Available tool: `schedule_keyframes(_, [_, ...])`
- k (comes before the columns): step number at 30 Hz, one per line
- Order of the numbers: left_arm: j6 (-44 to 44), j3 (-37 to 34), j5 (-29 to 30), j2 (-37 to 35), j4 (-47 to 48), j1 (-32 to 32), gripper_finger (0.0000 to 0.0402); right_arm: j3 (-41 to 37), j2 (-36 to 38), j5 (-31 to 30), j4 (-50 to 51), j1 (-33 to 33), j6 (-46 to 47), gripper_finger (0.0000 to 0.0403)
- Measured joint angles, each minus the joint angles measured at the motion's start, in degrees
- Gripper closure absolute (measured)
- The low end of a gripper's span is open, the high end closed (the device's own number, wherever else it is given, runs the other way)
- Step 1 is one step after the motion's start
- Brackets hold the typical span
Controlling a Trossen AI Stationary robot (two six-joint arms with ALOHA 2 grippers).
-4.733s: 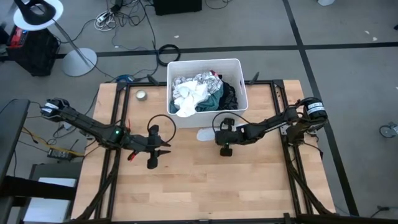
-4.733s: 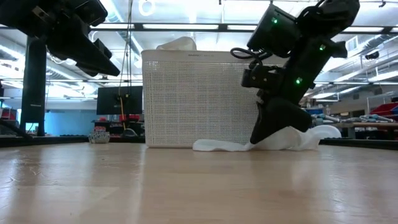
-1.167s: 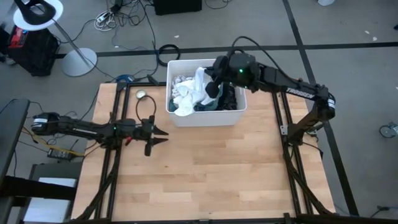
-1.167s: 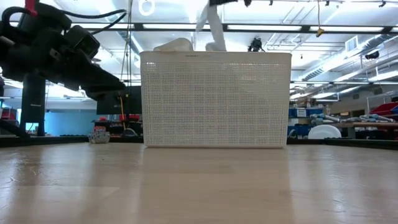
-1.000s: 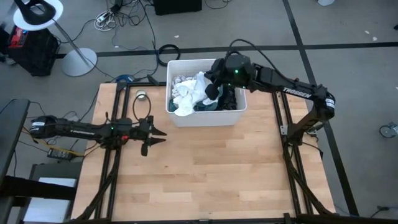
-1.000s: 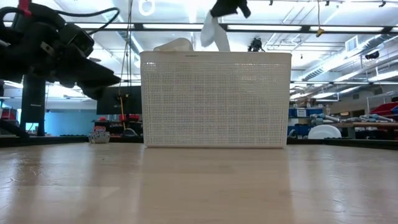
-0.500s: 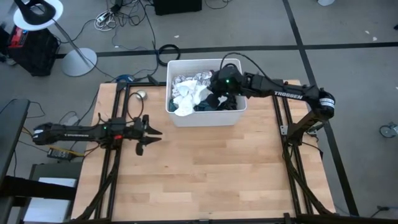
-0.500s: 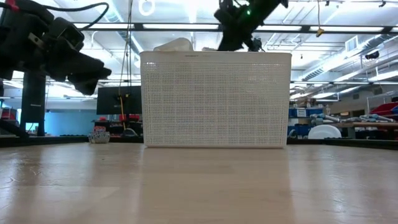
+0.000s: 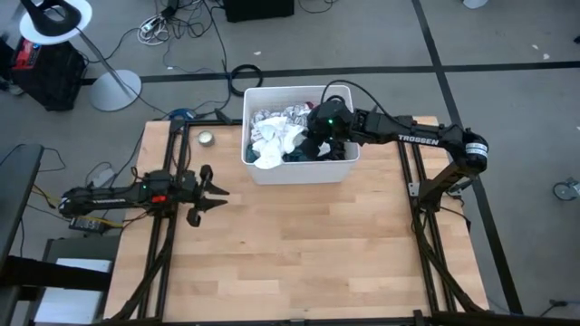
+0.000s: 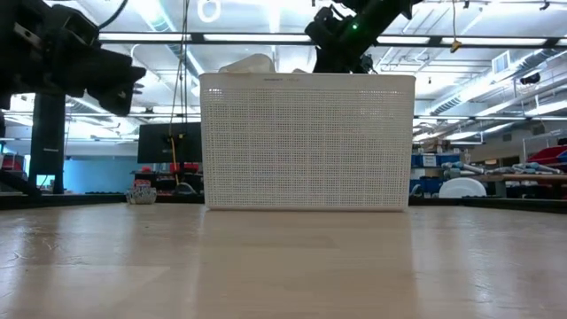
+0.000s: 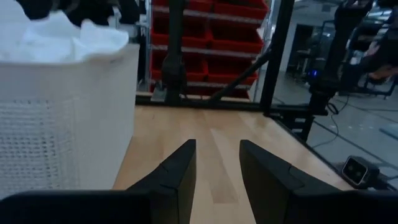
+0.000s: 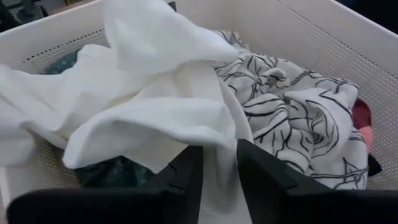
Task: Sort clothes
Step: Put the white sock into the white laundry organizer
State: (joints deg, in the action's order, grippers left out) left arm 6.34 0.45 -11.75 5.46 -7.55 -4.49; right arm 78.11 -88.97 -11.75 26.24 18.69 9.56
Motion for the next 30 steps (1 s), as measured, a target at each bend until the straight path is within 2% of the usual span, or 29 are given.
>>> schedule_keyframes(4, [0.13, -0.02, 0.8, -5.56, 5.4, 0.0, 0.0273, 0.0, 0.0, -0.01, 0.55, -0.03, 0.0, 0.0279])
schedule_keyframes(12, [-0.05, -0.02, 2.42, -5.47, 5.6, 0.0, 0.0273, 0.17, 0.07, -0.02, 0.63, -0.06, -0.13, 0.0251])
schedule_keyframes(18, [-3.05, -0.02, 10.44, -5.47, 6.96, -0.02, 0.0273, 1.73, 0.09, -0.02, 0.76, -0.22, -0.13, 0.0248])
schedule_keyframes(30, [-5.98, -0.02, 11.52, -5.07, 6.84, -0.02, 0.0273, 2.51, 0.09, -0.02, 0.83, -0.32, -0.57, 0.0249])
